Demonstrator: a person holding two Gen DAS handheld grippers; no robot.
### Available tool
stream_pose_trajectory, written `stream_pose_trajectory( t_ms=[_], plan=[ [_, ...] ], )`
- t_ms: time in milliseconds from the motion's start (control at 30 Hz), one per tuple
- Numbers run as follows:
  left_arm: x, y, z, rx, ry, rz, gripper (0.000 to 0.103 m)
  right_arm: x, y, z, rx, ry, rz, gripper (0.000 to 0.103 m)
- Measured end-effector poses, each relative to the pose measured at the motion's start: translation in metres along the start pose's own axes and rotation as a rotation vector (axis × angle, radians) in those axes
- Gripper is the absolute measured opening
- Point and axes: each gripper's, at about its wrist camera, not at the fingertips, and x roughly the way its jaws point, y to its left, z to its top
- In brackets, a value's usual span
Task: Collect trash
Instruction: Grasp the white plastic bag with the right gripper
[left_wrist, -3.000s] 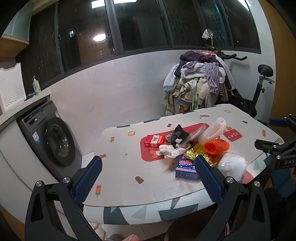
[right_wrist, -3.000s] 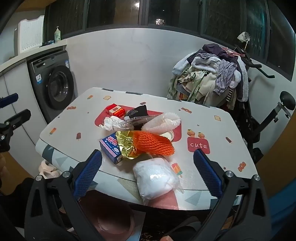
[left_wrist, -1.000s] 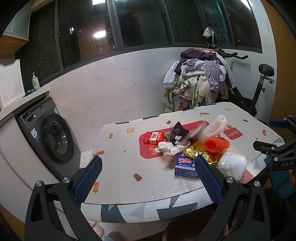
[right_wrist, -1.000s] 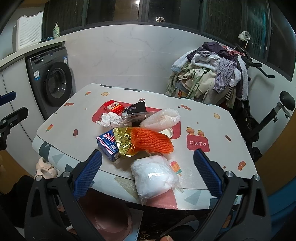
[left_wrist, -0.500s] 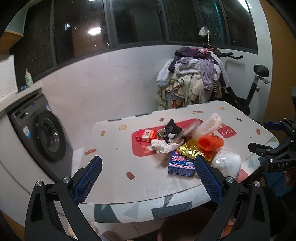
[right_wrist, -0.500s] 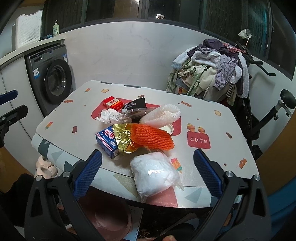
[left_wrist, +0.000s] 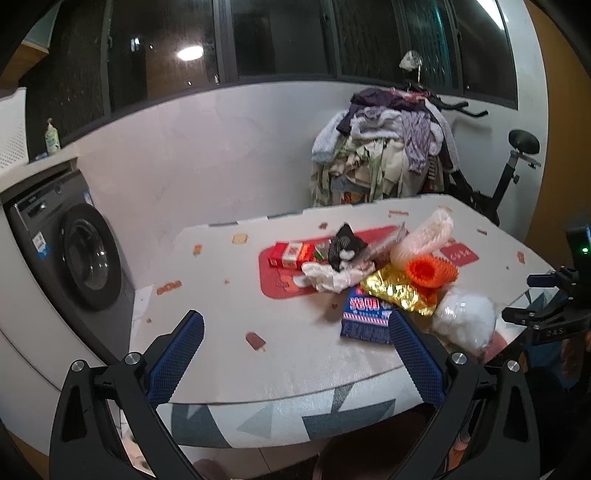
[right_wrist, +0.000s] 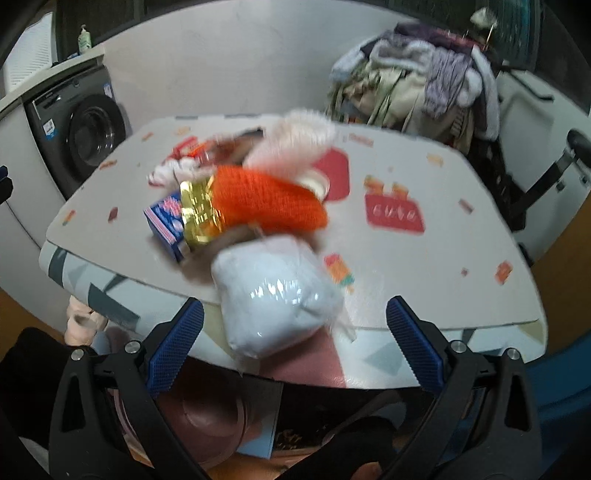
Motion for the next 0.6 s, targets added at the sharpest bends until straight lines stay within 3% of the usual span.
stream_pose_trajectory(
  t_ms=[233,433,600],
  plan=[
    [0.027,0.0,-0.01,-0.026,0.127,-0.036,0.098,0.046,-0.001,0.012,0.01,0.04,0.052,0.097],
    [0.029,0.004,-0.013,-0.064,0.125,-0.062,0.098,0.087,0.003,0.021,0.036,0.101,0.109,0.098],
    [0.032,0.003,-0.013,-0.065,0.137,-0.074,0.098,0.095,0.0,0.019,0.042,0.085,0.143,0.098]
  ],
)
